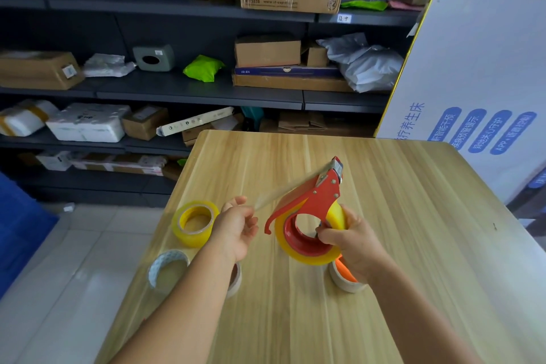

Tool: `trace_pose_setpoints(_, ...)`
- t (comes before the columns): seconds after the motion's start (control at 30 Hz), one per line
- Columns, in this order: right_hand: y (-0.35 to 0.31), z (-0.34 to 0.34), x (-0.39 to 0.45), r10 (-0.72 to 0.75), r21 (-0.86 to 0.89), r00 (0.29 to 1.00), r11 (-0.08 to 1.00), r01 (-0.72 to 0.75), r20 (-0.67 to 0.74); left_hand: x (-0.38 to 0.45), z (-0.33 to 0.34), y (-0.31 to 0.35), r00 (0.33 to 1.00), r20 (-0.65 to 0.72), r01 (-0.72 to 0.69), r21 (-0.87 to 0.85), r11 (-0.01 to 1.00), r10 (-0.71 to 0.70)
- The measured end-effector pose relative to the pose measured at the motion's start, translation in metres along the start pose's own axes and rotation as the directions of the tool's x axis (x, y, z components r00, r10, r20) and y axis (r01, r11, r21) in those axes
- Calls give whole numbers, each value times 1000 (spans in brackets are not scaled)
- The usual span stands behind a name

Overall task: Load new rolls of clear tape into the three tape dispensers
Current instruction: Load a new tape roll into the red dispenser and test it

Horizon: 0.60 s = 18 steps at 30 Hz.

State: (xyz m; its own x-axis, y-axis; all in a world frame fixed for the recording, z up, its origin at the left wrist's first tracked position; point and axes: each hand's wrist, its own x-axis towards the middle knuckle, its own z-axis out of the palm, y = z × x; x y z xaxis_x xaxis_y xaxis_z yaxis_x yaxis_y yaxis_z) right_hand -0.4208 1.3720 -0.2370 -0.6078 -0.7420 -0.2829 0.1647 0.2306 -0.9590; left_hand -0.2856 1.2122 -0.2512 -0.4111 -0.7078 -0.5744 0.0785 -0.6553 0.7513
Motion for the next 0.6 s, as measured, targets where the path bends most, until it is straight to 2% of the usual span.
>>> trace_pose_setpoints(0.33, -7, 13, 0, 40, -36, 999, 999, -41, -17, -8, -14, -23, 999, -35, 37, -13, 999, -38)
trace_pose_setpoints(0.6, -11, 33, -11, 55, -47, 997, 997, -58, -62, -25, -35, -36, 986, 125, -115, 40, 993, 110)
